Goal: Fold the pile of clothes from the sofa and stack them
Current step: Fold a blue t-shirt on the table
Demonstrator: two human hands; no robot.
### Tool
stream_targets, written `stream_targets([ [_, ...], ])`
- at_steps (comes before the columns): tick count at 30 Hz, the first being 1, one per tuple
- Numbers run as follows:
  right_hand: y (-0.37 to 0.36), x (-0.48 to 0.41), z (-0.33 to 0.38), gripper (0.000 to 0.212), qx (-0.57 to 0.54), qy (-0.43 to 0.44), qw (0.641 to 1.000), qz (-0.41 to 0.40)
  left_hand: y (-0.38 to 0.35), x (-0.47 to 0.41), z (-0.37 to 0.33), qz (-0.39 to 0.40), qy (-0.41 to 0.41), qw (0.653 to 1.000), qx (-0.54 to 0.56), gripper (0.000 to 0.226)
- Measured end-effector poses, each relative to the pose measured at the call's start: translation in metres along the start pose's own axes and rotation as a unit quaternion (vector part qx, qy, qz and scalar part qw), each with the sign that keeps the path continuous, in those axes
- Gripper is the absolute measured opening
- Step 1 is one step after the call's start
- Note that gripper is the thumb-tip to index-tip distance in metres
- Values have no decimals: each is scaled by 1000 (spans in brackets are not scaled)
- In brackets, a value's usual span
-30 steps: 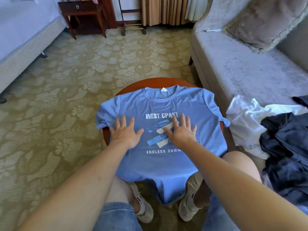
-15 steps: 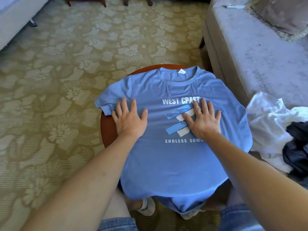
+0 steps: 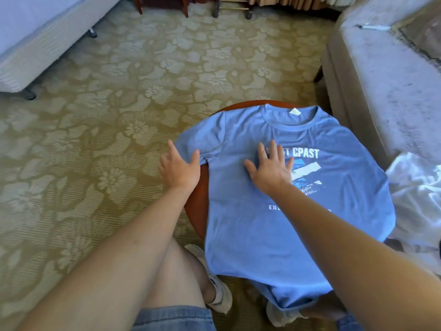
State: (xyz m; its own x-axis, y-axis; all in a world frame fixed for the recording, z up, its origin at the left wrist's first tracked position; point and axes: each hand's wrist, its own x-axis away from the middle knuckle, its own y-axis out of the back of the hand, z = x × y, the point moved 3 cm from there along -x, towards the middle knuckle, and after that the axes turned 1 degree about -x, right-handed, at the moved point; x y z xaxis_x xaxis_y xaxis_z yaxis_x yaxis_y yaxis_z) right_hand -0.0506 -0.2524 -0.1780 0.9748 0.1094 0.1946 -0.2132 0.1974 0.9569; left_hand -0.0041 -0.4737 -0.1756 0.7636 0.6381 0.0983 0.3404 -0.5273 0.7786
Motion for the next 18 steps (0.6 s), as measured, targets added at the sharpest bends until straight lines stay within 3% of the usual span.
stream_targets([
  [2, -9, 0, 4, 71, 6, 7, 1000, -4, -4, -18, 4, 87, 48, 993, 70, 92],
  [7, -14, -2, -1, 72, 34, 7, 999, -21, -13, -44, 4, 204, 28, 957, 205, 93],
  [12, -12, -8, 0, 74, 46, 5, 999, -21, -15, -53, -4, 148, -15, 970, 193, 71],
  [18, -15, -16, 26, 81, 42, 19, 999, 0, 6, -67, -11, 115, -54, 986, 108, 89],
])
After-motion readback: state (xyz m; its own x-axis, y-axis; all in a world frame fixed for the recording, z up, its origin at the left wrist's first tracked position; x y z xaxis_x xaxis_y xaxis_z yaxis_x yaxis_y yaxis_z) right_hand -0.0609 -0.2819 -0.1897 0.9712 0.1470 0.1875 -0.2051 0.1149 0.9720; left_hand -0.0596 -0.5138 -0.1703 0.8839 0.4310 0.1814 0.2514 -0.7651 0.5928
